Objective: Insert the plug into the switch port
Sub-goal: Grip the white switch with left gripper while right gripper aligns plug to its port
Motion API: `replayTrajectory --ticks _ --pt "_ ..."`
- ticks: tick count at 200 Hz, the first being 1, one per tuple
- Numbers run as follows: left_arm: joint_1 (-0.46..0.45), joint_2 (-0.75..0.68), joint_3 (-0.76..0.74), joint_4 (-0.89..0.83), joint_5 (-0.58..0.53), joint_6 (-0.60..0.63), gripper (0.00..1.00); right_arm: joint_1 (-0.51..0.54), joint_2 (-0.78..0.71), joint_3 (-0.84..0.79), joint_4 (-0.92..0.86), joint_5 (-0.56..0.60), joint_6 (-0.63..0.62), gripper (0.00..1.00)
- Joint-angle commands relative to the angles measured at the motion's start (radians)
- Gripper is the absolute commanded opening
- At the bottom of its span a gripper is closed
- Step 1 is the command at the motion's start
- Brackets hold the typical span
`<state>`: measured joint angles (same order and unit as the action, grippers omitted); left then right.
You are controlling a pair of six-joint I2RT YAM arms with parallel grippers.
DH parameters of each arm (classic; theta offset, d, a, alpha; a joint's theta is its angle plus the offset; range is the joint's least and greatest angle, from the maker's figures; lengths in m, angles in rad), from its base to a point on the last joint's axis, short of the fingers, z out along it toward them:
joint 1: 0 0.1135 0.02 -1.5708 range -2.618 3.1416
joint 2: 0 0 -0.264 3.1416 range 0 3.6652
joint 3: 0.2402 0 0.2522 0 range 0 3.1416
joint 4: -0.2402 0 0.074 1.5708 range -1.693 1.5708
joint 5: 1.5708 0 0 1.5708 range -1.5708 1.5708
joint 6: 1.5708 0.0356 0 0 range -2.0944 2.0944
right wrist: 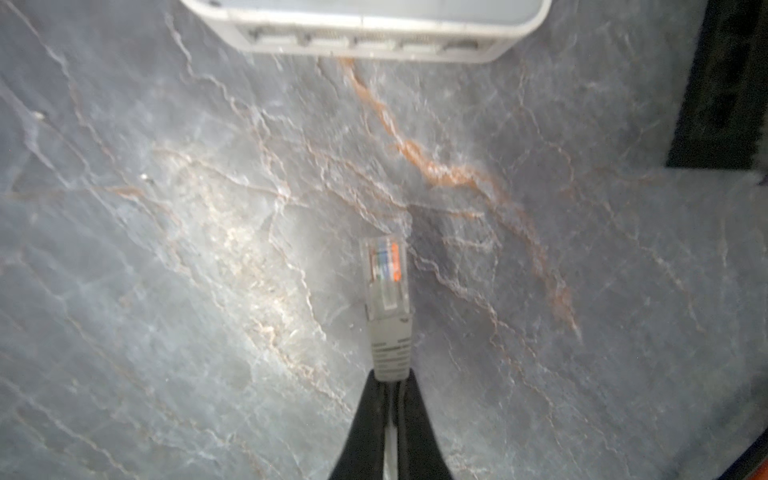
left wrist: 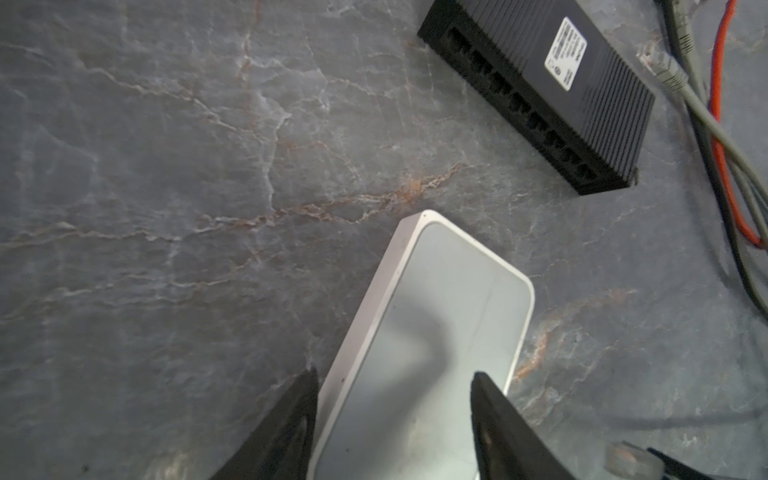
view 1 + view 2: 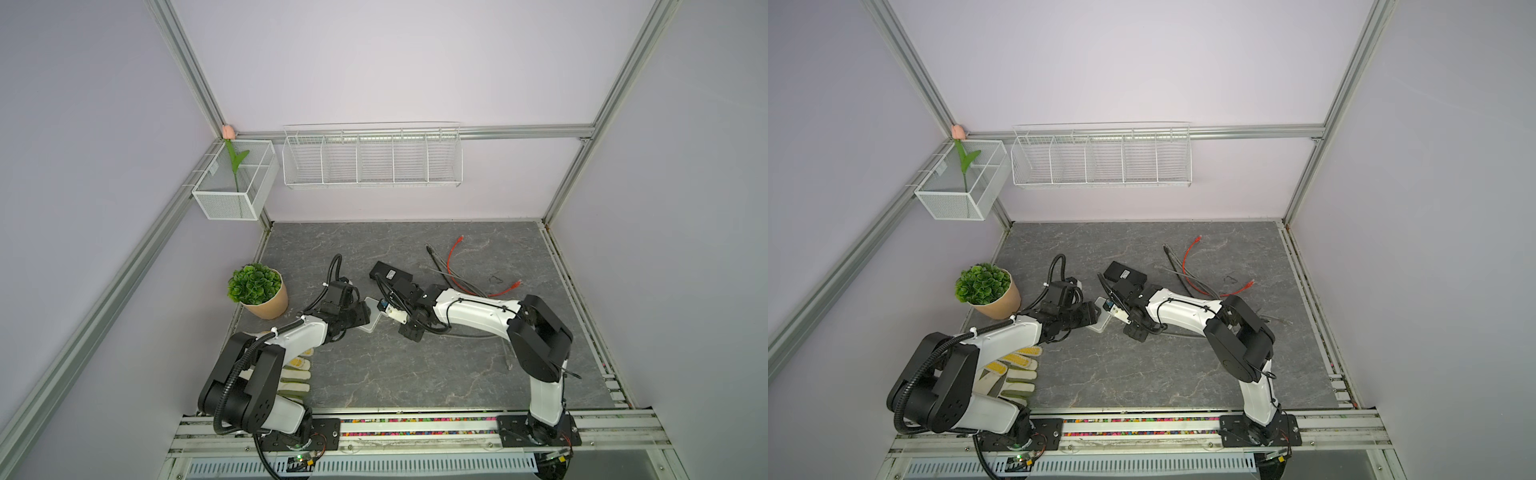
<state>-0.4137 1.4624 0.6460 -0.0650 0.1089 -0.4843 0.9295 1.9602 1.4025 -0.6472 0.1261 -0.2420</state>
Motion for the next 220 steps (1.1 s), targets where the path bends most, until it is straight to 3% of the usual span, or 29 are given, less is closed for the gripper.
replayTrajectory --ticks 1,58,220 --pt "0.009 0.016 0.047 -0.011 -0.006 0.022 0.59 0.007 0.043 0.043 -0.013 -0.020 0.011 0.07" --pt "0.009 0.065 0.054 0.014 0.027 0.019 0.47 0.007 0.094 0.098 -0.031 -0.025 0.011 0.06" --pt "0.012 0.107 0.055 0.031 0.038 0.040 0.47 0.007 0.217 0.232 -0.065 -0.051 -0.006 0.06"
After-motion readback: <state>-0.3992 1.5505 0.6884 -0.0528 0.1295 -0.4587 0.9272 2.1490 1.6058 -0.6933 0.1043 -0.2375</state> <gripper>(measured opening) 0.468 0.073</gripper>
